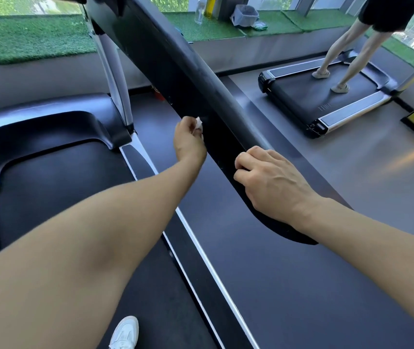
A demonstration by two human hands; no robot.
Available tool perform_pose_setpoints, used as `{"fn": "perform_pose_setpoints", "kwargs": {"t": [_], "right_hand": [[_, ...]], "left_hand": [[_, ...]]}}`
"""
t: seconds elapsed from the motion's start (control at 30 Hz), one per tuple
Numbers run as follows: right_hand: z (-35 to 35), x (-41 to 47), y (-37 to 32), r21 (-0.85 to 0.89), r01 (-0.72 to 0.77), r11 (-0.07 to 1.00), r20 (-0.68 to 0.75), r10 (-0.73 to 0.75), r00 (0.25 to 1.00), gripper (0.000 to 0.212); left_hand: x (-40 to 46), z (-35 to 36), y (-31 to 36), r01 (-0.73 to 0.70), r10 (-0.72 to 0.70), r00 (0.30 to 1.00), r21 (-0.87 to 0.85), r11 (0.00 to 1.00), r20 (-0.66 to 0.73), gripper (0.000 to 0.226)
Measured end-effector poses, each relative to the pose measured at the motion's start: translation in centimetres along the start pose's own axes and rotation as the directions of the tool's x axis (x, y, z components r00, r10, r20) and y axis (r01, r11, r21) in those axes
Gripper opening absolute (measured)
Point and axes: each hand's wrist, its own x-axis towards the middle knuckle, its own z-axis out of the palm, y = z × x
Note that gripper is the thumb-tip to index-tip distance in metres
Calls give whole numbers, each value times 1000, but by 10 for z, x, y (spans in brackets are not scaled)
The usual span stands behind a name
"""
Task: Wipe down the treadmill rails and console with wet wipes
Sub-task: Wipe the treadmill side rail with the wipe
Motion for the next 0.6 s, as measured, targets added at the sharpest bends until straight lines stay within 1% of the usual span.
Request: {"fn": "perform_pose_setpoints", "kwargs": {"t": [0.07, 0.17, 0.2, 0.27, 0.37, 0.47, 0.53, 0.6], "right_hand": [[-1, 0, 1, 2, -5, 1000, -12, 5, 1000, 18], [-4, -7, 4, 20, 40, 999, -33, -39, 999, 16], [-5, -8, 5, 24, 57, 998, -34, -56, 998, 15], [-5, -7, 6, 3, 68, 998, -22, -68, 997, 15], [-1, -5, 7, -17, 39, 999, -6, -39, 999, 19], [2, -3, 5, -12, 28, 1000, -14, -28, 999, 21], [1, -4, 3, -6, 16, 1000, -31, -16, 999, 21], [-2, -11, 1, 5, 8, 1000, -49, -8, 999, 20]], "left_hand": [[-27, 5, -5, -19, 19, 1000, 33, 999, 20, 14], [-98, 7, -14, -79, 81, 981, -16, 997, 177, 17], [-108, 7, -17, -96, 98, 973, -19, 995, 208, 18], [-94, 7, -16, -115, 113, 980, 3, 993, 164, 19], [-31, 1, -4, -151, 149, 988, 47, 987, 37, 18], [24, -9, 2, -122, 124, 992, 118, 985, -9, 17], [21, -9, 4, -123, 126, 992, 129, 984, -13, 19], [-15, -3, 6, -158, 160, 987, 139, 978, 0, 21]]}}
